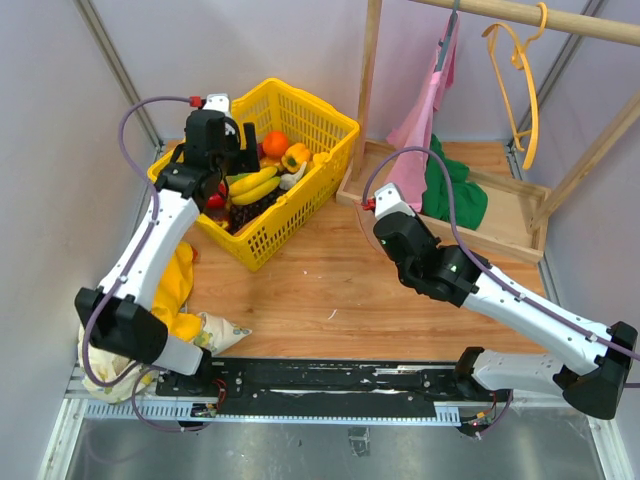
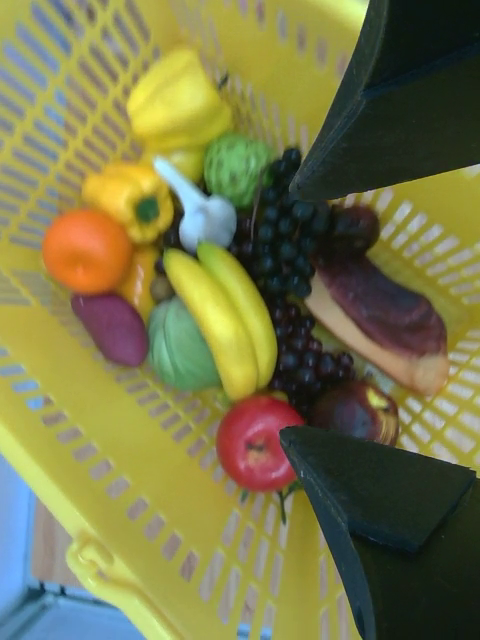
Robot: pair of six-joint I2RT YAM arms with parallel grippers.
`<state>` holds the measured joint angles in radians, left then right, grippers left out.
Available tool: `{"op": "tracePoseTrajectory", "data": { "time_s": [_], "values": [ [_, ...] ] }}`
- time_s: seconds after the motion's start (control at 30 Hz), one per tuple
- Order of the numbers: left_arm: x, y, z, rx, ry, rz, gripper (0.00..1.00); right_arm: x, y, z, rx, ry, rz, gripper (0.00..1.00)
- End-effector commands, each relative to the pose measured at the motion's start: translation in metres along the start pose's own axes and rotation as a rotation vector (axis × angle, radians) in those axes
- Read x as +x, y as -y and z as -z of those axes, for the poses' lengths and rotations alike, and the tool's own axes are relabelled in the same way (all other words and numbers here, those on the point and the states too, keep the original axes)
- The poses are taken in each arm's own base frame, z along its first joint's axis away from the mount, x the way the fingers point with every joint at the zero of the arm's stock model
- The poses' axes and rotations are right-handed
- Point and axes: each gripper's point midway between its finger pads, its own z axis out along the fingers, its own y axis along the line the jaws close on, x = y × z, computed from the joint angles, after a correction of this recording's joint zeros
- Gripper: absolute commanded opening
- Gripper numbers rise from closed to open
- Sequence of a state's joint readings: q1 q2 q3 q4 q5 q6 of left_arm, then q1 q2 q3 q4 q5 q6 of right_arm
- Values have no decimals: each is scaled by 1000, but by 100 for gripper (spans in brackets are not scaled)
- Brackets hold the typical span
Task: Place the food in the zip-top bag and seal the zipper
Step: Pick up the fake fruit from the bin.
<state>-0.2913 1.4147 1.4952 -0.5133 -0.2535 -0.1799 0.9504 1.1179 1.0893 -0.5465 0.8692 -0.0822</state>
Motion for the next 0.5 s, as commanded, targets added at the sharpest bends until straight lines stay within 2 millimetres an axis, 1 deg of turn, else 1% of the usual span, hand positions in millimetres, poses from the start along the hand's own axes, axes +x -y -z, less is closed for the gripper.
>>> {"op": "tracePoseTrajectory", "data": {
  "time_s": [0.0, 0.1, 0.23, 0.47],
  "values": [
    [18, -40, -30, -127, -94, -77, 97, -13, 9, 5, 35, 26, -15, 1],
    [29, -60, -48, -188, -134, -76, 97, -13, 10, 6, 35, 28, -19, 1],
    [55, -84, -69, -259, -196, -58, 97, -13, 11, 7, 34, 32, -24, 1],
    [84, -105, -101, -346, -205, -14, 96, -11, 6, 3, 28, 25, -16, 1]
  ]
}}
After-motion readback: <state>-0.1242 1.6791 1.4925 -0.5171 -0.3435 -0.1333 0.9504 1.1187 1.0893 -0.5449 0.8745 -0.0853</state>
